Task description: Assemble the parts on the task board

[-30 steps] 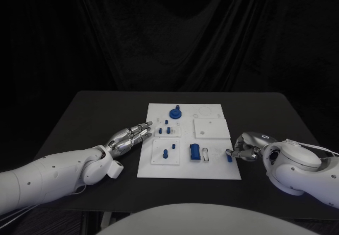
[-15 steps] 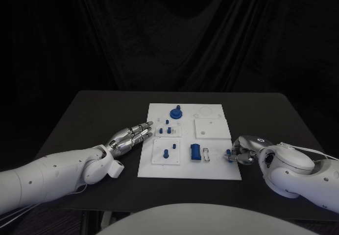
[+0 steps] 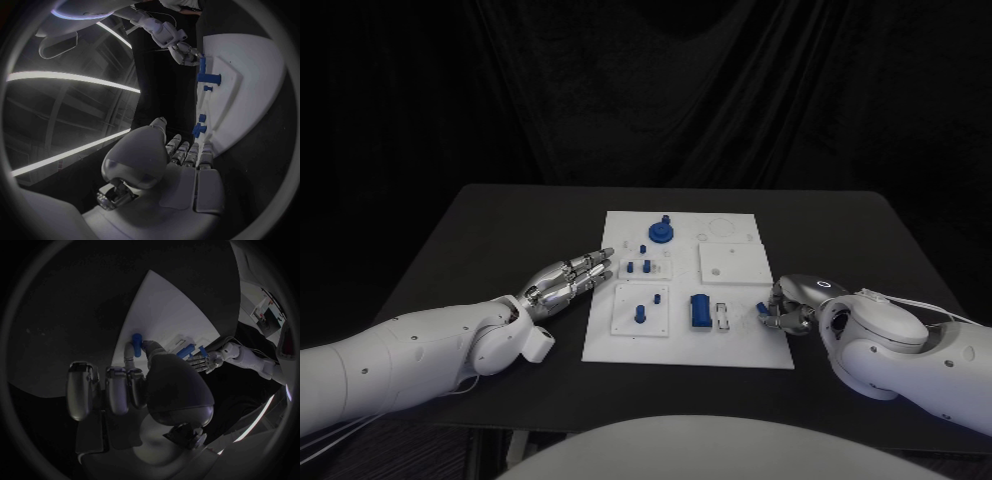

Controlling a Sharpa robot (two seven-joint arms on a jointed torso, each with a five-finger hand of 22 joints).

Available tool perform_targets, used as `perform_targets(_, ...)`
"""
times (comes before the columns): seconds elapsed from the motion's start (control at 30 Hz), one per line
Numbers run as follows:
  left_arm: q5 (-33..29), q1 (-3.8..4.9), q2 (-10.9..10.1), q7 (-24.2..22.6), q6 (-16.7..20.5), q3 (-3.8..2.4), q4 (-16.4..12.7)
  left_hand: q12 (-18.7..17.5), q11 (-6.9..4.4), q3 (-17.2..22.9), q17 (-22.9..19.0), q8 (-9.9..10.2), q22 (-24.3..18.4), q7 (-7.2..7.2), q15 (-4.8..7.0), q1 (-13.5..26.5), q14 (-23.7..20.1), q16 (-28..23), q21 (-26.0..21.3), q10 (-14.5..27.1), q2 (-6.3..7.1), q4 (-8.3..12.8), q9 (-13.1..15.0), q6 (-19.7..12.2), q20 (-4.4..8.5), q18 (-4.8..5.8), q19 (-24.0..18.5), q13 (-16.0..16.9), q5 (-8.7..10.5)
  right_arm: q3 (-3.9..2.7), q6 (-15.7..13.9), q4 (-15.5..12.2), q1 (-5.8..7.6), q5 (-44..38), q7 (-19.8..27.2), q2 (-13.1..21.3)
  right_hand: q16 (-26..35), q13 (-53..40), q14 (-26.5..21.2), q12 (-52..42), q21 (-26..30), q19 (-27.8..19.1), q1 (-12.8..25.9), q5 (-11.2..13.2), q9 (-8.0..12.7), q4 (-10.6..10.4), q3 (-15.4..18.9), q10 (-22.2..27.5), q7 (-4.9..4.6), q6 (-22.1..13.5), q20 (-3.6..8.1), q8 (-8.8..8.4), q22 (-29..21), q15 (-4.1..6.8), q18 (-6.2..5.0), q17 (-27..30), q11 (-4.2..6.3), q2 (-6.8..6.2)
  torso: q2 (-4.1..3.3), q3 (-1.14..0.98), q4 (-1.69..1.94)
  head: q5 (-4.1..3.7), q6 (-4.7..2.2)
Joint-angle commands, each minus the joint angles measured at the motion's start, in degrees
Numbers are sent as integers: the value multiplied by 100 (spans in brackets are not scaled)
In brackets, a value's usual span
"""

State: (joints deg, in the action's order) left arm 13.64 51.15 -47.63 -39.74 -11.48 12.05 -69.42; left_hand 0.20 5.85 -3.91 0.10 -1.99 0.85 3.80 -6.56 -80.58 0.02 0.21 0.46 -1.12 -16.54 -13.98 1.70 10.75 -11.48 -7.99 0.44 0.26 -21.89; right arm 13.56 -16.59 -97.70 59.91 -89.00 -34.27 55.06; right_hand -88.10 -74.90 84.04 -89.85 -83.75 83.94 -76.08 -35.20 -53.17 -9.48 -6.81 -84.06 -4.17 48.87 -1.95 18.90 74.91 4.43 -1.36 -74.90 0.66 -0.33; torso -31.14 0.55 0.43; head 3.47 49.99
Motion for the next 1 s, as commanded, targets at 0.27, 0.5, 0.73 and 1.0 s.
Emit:
perform_targets(0.27, -24, -31, 14, -782, -81, 5, -6, 21, 78, 67, -10, -33, -7, -4, -31, -78, -2, -21, -10, -12, -9, 18, 6, 4, -30, -102, 5, 16, -43, 64, -165, 81, -119, 1105, 242, 5, 10, -1510, 508, -15, -27, 332, 6, -406, 940, 178, -538, -594, -28, 73, -57, -7, 1299, -73, -23, -1092, -74, -109, -6, -2, 3, 7, 1)
perform_targets(0.5, -24, -40, 15, -775, -83, 5, -6, 32, 111, 96, -10, -35, -8, -3, -38, -83, -2, -21, -10, -48, -8, 38, 7, 8, -33, -98, 5, 27, -44, 47, -626, -57, -90, 2305, 792, 145, -10, -1510, 517, -15, -84, 359, 112, -491, 925, 189, -654, -594, -18, 112, -58, 39, 1318, -70, -9, -1130, -67, -147, -6, -5, -6, 31, 1)
perform_targets(0.73, -24, -44, 17, -765, -80, 5, 0, 37, 119, 103, -10, -36, -7, -6, -40, -83, -2, -21, -9, -63, -7, 43, 7, 10, -34, -97, 6, 32, -44, 36, -746, -286, 105, 3462, 1167, 244, -17, -1510, 520, -15, -111, 372, 210, -534, 913, 178, -726, -594, -11, 130, -55, 78, 1328, -66, -2, -1142, -63, -168, -6, -5, -3, 5, 1)
perform_targets(1.0, -24, -46, 47, -759, -90, 5, 12, 40, 121, 105, -10, -35, -6, -7, -40, -83, -2, -21, -9, -73, -7, 45, 7, 7, -34, -97, 6, 35, -44, 33, -663, -399, 206, 4027, 1274, 166, -15, -1510, 519, -15, -109, 370, 306, -463, 910, 154, -771, -594, -6, 124, -53, 98, 1326, -64, -3, -1136, -59, -176, -2, -3, 5, 4, 1)
